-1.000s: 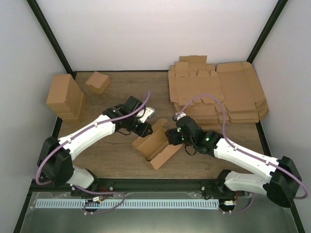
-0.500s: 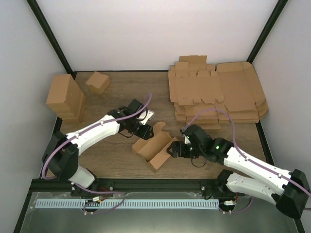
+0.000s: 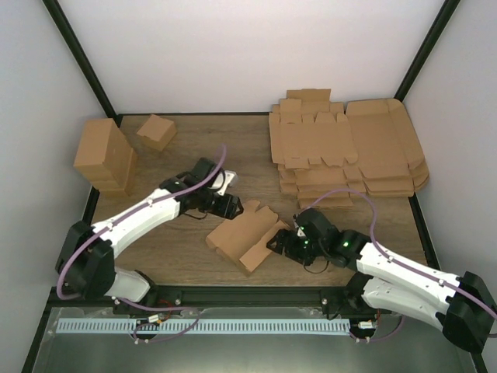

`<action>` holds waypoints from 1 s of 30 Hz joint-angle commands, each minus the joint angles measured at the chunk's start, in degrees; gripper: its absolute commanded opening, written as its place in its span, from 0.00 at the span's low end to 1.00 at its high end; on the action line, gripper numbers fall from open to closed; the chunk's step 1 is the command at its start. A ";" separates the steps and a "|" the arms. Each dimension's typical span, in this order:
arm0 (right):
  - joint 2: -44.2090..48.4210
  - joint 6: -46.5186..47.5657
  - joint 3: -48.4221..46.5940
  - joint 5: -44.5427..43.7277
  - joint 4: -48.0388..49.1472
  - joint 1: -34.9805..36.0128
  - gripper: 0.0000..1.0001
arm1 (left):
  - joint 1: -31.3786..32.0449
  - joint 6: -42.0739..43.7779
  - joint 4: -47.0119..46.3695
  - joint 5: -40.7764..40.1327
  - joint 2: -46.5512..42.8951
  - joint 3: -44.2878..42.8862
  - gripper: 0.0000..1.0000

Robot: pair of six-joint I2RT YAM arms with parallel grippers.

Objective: Fold the paper box

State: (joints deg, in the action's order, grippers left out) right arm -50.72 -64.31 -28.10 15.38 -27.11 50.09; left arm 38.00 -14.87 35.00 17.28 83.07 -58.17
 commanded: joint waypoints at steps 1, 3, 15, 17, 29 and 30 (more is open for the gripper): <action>0.71 -2.67 -0.32 -0.94 2.92 0.19 0.81 | -3.85 -3.49 -5.30 1.64 -4.86 1.77 0.69; 0.84 -2.31 0.06 -0.68 3.41 0.19 0.80 | -5.81 -3.68 -5.10 1.92 -4.89 3.03 0.70; 0.98 2.08 -1.44 0.61 2.91 0.19 0.79 | -8.99 -4.30 -6.55 0.44 2.42 10.32 0.71; 1.10 4.92 -3.15 0.13 0.83 0.19 0.79 | -8.99 -5.06 -6.09 -0.28 0.54 10.86 0.73; -3.72 20.36 -22.45 -15.52 -18.18 0.10 0.78 | -7.94 -27.31 -0.65 5.81 -23.83 18.80 0.83; -5.83 23.50 -24.49 -16.08 -18.27 0.10 0.77 | -7.18 -30.54 -1.65 6.74 -26.25 20.40 0.83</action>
State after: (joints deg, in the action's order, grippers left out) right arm -51.86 -51.37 -44.12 5.72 -40.91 50.06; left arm 29.36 -31.46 32.97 18.15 62.50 -43.16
